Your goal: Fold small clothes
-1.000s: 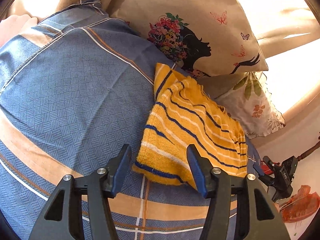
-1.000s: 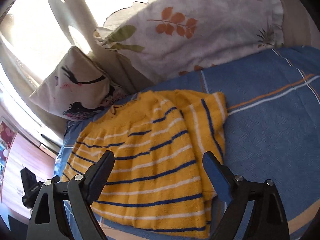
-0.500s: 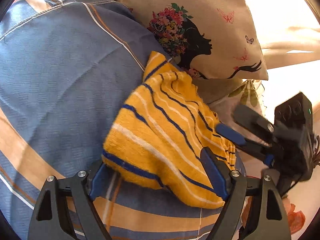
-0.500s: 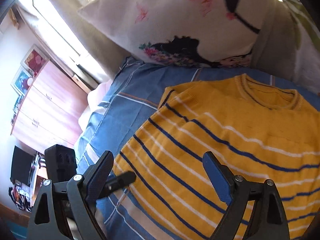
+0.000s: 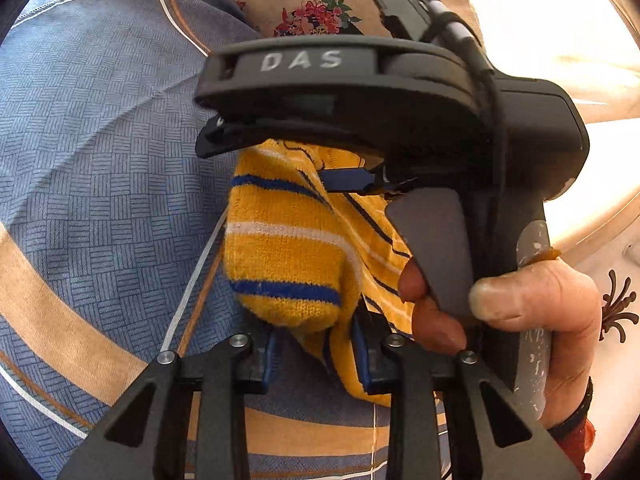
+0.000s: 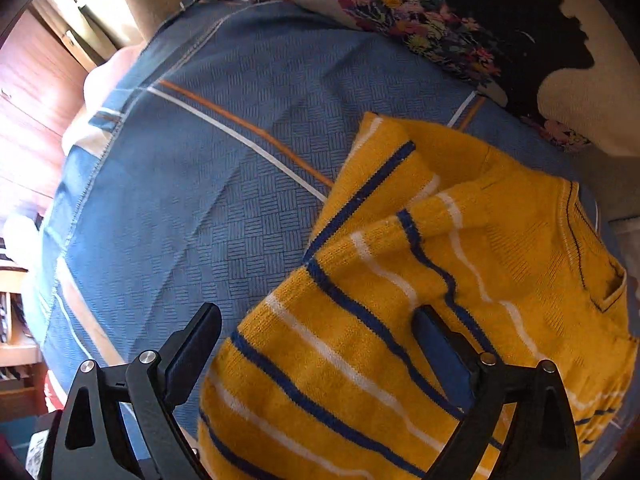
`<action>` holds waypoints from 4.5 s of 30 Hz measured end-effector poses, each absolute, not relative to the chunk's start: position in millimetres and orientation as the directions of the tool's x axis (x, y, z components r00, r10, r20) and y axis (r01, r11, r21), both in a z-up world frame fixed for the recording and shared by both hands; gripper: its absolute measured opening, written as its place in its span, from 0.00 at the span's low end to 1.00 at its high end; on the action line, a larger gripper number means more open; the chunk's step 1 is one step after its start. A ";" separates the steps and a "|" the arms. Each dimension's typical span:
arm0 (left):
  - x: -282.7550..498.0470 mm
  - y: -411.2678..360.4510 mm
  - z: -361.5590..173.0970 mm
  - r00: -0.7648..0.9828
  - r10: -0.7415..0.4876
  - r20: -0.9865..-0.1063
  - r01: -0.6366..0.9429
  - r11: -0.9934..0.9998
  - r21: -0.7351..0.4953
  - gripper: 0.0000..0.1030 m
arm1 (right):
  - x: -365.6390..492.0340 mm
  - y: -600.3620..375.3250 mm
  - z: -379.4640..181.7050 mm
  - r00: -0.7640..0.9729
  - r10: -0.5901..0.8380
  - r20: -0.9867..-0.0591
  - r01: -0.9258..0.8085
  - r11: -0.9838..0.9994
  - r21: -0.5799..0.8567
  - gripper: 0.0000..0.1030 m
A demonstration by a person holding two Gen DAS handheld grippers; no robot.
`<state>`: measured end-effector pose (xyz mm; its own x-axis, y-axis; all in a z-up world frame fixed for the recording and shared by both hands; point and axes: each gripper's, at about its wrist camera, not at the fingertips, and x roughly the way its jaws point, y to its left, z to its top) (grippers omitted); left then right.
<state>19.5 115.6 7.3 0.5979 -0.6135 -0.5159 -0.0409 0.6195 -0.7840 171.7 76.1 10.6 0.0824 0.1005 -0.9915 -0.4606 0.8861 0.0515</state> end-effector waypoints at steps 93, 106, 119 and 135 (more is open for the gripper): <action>-42.0 -27.6 68.4 0.439 -0.541 -0.718 0.266 0.841 -0.471 0.39 | -25.1 -346.9 20.2 0.511 0.397 -0.762 -0.006 0.888 0.459 0.13; -56.3 -4.1 61.3 0.485 -0.509 -0.711 0.215 0.858 -0.467 0.45 | -40.3 -310.0 105.6 0.680 0.468 -0.564 -0.184 0.854 0.487 0.63; -61.4 17.1 63.0 0.482 -0.546 -0.685 0.215 0.832 -0.512 0.49 | 142.5 -223.3 16.2 0.262 0.876 -0.405 -0.106 0.444 0.890 0.60; -44.5 33.6 60.5 0.480 -0.547 -0.686 0.195 0.828 -0.525 0.51 | 109.8 -316.8 14.4 0.550 0.649 -0.526 0.121 0.561 0.819 0.30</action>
